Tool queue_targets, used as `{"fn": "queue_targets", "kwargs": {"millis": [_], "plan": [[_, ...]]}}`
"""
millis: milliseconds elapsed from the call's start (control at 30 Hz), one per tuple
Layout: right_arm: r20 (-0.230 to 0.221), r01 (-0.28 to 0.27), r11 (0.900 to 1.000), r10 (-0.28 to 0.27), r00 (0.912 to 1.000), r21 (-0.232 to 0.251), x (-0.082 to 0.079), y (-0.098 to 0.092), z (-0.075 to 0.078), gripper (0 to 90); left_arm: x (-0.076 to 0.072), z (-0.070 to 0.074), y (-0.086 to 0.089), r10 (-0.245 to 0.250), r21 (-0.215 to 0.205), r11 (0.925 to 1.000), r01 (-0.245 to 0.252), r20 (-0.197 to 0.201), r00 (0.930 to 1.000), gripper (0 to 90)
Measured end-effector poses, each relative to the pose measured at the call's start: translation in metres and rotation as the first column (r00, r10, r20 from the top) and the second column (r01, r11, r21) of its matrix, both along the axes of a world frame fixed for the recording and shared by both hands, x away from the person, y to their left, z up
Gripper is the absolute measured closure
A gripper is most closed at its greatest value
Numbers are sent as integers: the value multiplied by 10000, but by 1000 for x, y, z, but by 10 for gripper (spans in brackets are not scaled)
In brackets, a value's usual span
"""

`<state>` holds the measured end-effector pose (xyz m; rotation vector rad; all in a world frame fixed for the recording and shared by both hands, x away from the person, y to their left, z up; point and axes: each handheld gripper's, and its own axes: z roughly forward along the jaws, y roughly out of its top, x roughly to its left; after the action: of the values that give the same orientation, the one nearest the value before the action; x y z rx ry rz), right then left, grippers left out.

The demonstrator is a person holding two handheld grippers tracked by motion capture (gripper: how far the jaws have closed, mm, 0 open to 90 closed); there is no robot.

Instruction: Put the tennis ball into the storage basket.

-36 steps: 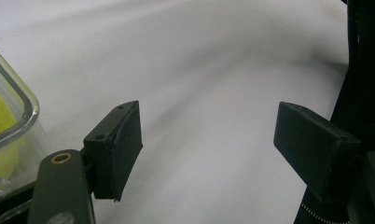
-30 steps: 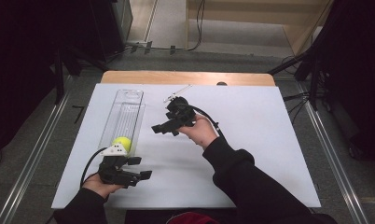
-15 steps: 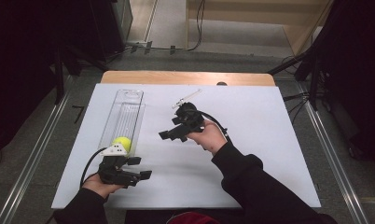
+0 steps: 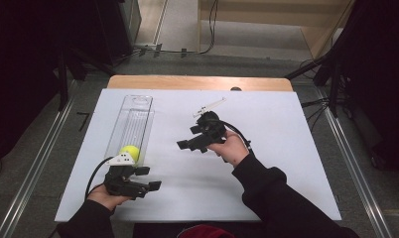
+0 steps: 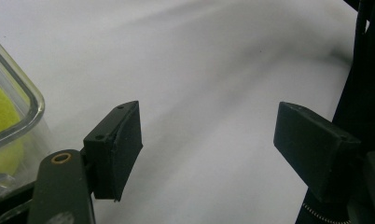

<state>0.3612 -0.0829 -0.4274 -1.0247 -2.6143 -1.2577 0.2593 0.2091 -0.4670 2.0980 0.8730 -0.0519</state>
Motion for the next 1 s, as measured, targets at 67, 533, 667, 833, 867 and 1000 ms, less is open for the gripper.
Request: {"fn": "queue_targets", "kwargs": {"millis": [67,533,667,833,867,1000], "plan": [[-75,-15,10000,15,10000,-37,-1,-2,-2,171,0,1,0,-38,32,10000,38,25,10000,244],[-113,358,9993,-359,9993,-129,-4,-21,-7,171,-1,3,1,-76,-10,10000,76,95,9999,244],[-116,446,9989,-447,9989,-140,-5,-27,-8,171,-1,3,1,-56,-31,10000,57,92,9999,244],[-57,645,9977,-646,9979,-187,-8,-36,-9,171,-1,2,1,-37,-38,10000,37,86,10000,244],[-45,667,9975,-668,9978,-223,-9,-38,-10,171,-1,3,1,-30,-18,10000,30,88,10000,244],[-36,743,9969,-744,9972,-245,-12,-46,-12,171,-1,2,1,-38,-21,10000,38,98,9999,244]]}}
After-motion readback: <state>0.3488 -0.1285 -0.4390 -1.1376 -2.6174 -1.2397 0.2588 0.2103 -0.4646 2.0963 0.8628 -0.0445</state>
